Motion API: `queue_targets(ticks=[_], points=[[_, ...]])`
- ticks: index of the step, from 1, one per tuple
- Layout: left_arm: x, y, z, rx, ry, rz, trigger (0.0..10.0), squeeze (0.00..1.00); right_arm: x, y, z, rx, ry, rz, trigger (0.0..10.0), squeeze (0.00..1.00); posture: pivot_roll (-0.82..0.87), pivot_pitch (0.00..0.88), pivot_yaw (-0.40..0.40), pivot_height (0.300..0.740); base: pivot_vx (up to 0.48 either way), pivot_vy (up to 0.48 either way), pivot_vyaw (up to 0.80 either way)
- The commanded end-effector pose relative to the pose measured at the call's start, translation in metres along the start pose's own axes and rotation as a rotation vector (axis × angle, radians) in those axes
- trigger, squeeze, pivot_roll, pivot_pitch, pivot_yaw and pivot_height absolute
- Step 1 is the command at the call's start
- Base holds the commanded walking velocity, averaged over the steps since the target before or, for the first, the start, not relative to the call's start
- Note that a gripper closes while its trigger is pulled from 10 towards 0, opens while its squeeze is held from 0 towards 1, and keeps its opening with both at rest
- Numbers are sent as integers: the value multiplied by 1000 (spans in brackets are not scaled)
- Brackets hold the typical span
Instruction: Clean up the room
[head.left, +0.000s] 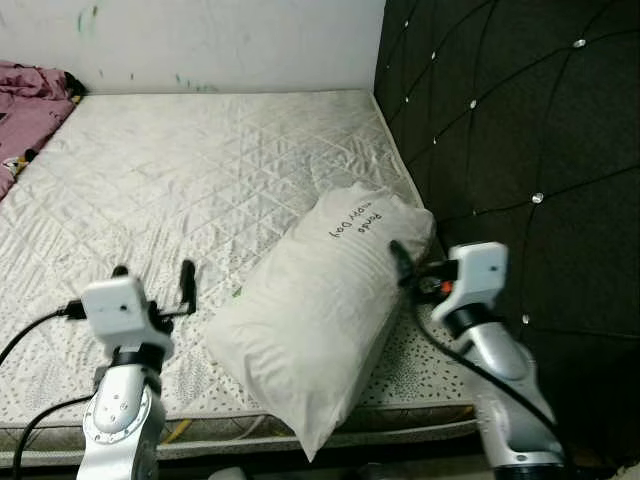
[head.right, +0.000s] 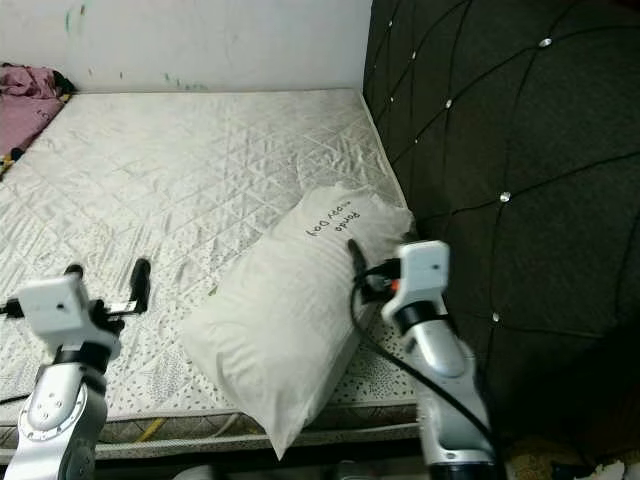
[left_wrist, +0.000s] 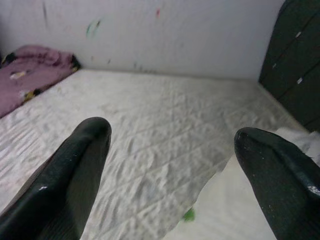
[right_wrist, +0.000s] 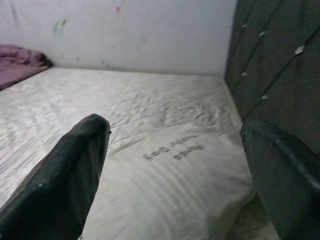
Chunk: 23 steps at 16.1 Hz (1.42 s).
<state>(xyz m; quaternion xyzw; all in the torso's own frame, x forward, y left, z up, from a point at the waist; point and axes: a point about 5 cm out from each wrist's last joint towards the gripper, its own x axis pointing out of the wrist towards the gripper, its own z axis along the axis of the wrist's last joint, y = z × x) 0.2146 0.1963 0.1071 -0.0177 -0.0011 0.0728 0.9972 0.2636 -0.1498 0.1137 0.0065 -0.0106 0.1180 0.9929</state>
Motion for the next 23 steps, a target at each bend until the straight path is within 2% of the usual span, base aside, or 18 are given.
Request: queue_targets(ticks=[1, 4, 5, 8, 10, 13, 23], points=[[-2, 6, -4, 16, 12, 24, 10000, 0, -1, 2, -3, -2, 9, 8, 10000, 0, -31, 0, 23, 740, 0, 0, 0], [-7, 0, -11, 29, 38, -9, 10000, 0, 3, 8, -6, -2, 24, 36, 10000, 0, -12, 0, 13, 740, 0, 0, 0], [-7, 1, -10, 18, 31, 1, 10000, 0, 7, 5, -6, 6, 33, 11, 10000, 0, -11, 0, 9, 740, 0, 0, 0], [-3, 0, -9, 3, 22, 7, 10000, 0, 16, 2, -5, -8, 38, -7, 10000, 0, -8, 0, -4, 740, 0, 0, 0], [2, -6, -9, 1, 13, -21, 10000, 0, 25, 4, -3, -29, 25, -16, 10000, 0, -19, 0, -3, 740, 0, 0, 0], [5, -10, -8, 1, 8, -42, 10000, 0, 26, 1, -6, -15, 40, -61, 10000, 0, -29, 0, 4, 740, 0, 0, 0], [9, -16, -6, -18, -1, -39, 10000, 0, 34, 5, -4, 2, 39, -23, 10000, 0, -28, 0, -15, 740, 0, 0, 0]])
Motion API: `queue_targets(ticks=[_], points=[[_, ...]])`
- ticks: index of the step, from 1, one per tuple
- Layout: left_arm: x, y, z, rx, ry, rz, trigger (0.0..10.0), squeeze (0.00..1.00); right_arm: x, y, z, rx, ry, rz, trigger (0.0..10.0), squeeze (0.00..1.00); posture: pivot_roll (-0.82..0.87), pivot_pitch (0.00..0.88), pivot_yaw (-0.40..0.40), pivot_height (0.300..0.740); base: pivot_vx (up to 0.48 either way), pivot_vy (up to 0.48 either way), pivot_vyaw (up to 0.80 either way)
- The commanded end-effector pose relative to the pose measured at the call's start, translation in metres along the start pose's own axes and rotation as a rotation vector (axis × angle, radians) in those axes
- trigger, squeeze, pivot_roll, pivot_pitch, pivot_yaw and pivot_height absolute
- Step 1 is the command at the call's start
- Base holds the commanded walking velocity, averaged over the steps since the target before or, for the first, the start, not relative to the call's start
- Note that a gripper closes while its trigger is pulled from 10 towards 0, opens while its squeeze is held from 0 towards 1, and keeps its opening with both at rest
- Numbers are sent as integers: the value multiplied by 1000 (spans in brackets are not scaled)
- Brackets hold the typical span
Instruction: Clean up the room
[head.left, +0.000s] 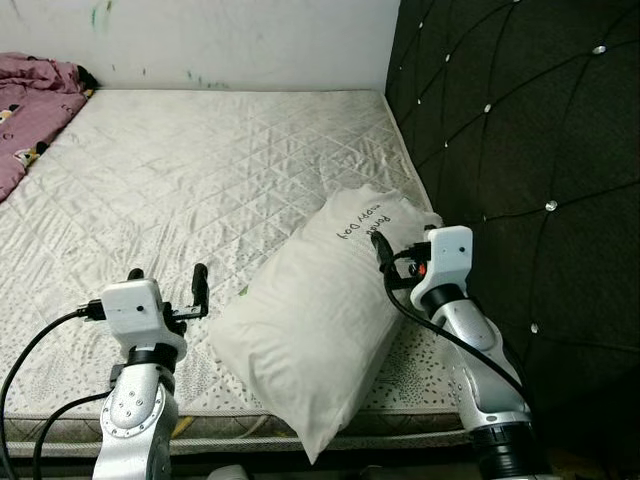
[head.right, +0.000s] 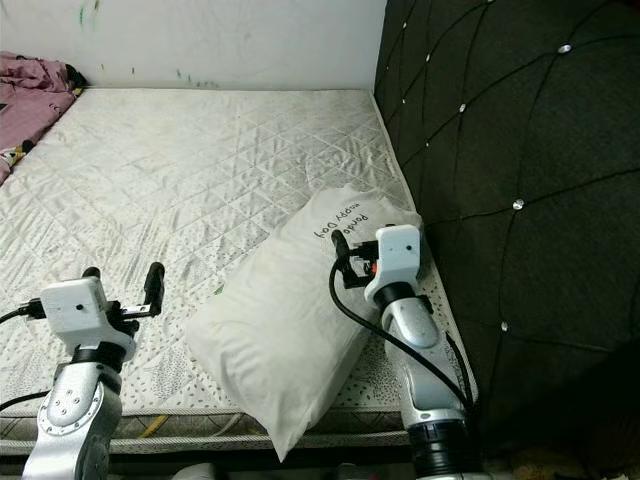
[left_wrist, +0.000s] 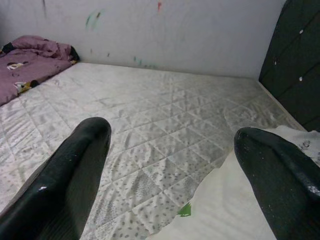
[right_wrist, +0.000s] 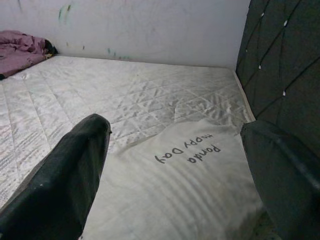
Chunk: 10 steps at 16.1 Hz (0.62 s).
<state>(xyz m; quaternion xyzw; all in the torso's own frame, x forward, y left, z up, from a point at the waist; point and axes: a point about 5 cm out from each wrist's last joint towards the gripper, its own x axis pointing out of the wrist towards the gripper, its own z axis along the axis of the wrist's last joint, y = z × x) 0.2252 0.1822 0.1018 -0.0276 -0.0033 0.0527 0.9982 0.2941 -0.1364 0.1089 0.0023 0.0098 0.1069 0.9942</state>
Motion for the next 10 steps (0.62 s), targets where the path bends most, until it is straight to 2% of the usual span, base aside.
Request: queue_targets(ticks=[1, 3, 6, 8, 10], points=[[3, -4, 0, 0, 0, -10, 10000, 0, 2, -1, 2, 3, -3, 5, 10000, 0, -30, 0, -16, 740, 0, 0, 0], [9, -22, 12, 29, -42, -89, 10000, 0, 1, -3, 1, 7, 0, 0, 10000, 0, -29, 1, -20, 740, 0, 0, 0], [14, -34, 9, 17, -32, -129, 10000, 0, 4, 1, 0, 6, 9, 19, 10000, 0, -22, 2, -26, 740, 0, 0, 0], [13, -32, 4, 18, -21, -122, 10000, 0, 5, 1, 1, 3, 4, 21, 10000, 0, -26, 2, -27, 740, 0, 0, 0], [12, -23, -1, 18, -4, -87, 10000, 0, 11, -2, 3, 11, -10, 2, 10000, 0, -29, 3, -26, 740, 0, 0, 0]])
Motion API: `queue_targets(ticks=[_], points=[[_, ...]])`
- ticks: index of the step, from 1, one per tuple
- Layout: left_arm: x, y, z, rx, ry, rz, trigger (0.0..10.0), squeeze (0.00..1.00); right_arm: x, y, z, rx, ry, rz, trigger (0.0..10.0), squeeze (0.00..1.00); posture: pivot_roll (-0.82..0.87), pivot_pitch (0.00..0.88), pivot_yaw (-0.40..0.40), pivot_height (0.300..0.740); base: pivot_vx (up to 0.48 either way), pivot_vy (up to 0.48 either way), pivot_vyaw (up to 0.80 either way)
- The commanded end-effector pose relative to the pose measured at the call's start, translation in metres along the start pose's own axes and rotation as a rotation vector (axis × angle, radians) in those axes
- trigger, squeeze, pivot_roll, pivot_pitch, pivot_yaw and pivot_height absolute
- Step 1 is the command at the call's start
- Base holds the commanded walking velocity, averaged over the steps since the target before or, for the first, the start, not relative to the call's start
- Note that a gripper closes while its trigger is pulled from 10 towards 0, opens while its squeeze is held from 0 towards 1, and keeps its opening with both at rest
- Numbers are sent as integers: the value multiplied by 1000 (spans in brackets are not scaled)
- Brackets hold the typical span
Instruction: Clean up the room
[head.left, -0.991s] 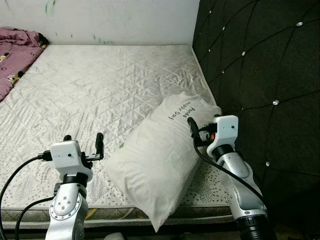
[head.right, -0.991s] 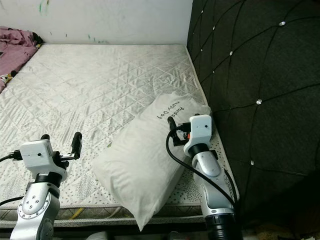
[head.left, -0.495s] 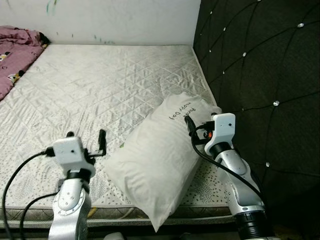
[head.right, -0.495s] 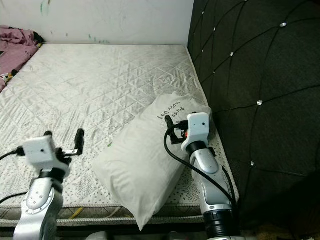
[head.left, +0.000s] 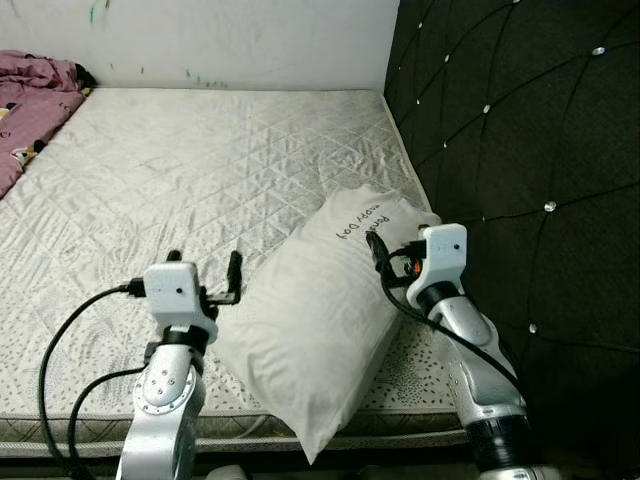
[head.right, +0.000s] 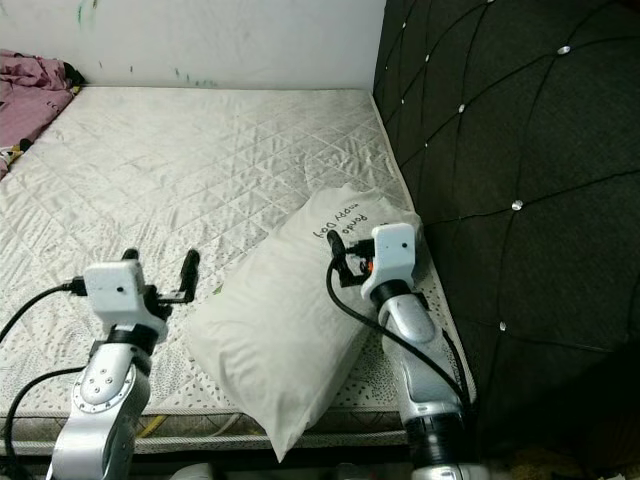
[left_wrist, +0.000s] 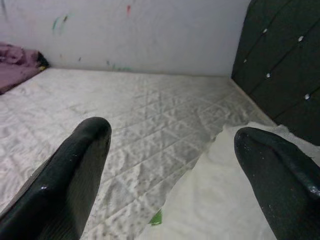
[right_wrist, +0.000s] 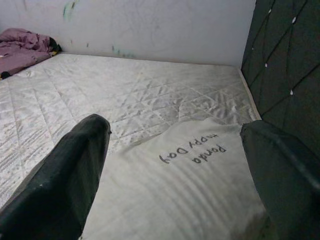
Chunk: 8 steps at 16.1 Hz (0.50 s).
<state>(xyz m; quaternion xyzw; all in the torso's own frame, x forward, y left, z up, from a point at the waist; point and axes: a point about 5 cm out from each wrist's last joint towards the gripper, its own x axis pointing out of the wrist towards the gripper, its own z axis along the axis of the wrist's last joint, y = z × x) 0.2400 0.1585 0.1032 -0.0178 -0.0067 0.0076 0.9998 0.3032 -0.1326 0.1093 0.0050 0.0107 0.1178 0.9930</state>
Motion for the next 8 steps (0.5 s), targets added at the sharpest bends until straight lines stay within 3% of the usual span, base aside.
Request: queue_targets(ticks=[1, 5, 8], points=[[1, 6, -3, -4, 10, 23, 10000, 0, 5, -3, 2, 2, -17, -21, 10000, 0, -30, 3, -19, 740, 0, 0, 0], [3, 16, -5, 2, 7, 46, 10000, 0, 14, 8, -6, -4, 1, 25, 10000, 0, -3, 0, -30, 740, 0, 0, 0], [0, 16, -5, 9, -3, 56, 10000, 0, 12, -3, -3, -21, -19, -38, 10000, 0, -7, 0, -32, 740, 0, 0, 0]])
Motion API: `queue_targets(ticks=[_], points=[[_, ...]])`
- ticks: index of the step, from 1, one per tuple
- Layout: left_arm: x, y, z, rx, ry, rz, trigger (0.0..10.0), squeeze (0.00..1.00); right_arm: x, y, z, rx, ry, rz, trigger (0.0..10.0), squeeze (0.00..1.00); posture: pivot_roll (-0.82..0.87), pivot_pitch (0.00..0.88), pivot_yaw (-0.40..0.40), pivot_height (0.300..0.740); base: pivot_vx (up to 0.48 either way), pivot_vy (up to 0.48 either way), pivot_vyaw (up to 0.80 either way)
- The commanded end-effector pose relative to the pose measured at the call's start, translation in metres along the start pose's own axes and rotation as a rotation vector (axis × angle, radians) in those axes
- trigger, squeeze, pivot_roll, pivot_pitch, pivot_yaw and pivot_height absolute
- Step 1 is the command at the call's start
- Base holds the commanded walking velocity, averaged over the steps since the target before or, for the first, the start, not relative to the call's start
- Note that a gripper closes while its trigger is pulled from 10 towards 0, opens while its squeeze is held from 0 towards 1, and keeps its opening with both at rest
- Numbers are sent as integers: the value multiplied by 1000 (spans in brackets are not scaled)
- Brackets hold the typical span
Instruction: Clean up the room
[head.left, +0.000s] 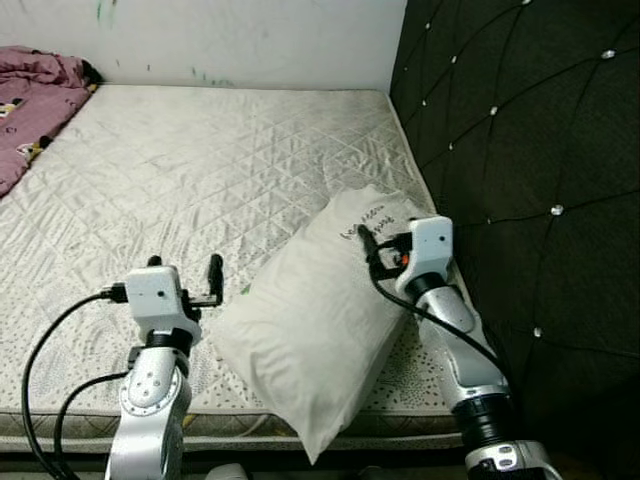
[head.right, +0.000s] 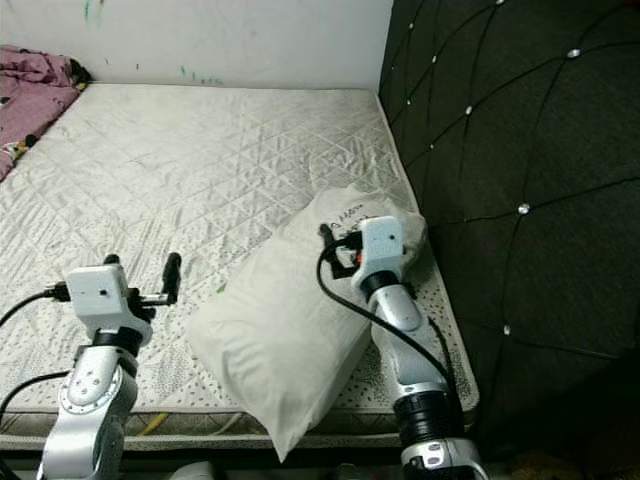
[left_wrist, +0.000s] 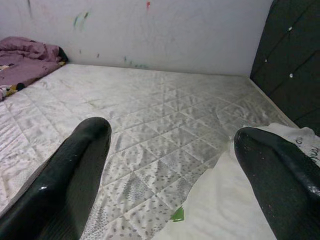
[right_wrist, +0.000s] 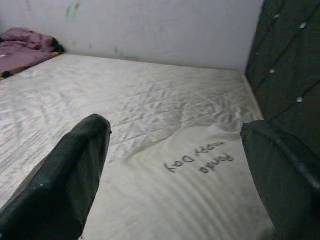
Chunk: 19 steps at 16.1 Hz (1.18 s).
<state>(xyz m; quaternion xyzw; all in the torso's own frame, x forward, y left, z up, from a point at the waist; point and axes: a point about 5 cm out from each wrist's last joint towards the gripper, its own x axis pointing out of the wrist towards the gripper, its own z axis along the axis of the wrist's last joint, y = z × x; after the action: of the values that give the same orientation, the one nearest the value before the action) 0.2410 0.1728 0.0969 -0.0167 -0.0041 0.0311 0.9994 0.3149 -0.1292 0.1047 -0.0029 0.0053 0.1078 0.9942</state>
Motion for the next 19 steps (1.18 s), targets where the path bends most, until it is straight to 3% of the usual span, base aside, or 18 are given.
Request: queue_targets(ticks=[1, 4, 8, 13, 19], points=[[0, 2, 1, 5, -8, 13, 10000, 0, -1, -7, 2, -4, -8, -30, 10000, 0, -9, 0, -31, 740, 0, 0, 0], [0, 2, 1, 6, -10, 8, 10000, 0, -5, -16, 3, -36, -5, -60, 10000, 0, -13, 0, -29, 740, 0, 0, 0], [0, 2, 0, 4, -9, 10, 10000, 0, -22, -35, 2, -47, 19, -53, 10000, 0, -17, 0, -33, 740, 0, 0, 0], [1, 3, -1, 4, -10, 17, 10000, 0, -28, -34, -2, -39, 49, -58, 10000, 0, -20, 0, -34, 740, 0, 0, 0], [2, 3, -1, 0, -7, 19, 10000, 0, -26, -32, -1, -35, 56, -59, 10000, 0, -28, 0, -34, 740, 0, 0, -757]])
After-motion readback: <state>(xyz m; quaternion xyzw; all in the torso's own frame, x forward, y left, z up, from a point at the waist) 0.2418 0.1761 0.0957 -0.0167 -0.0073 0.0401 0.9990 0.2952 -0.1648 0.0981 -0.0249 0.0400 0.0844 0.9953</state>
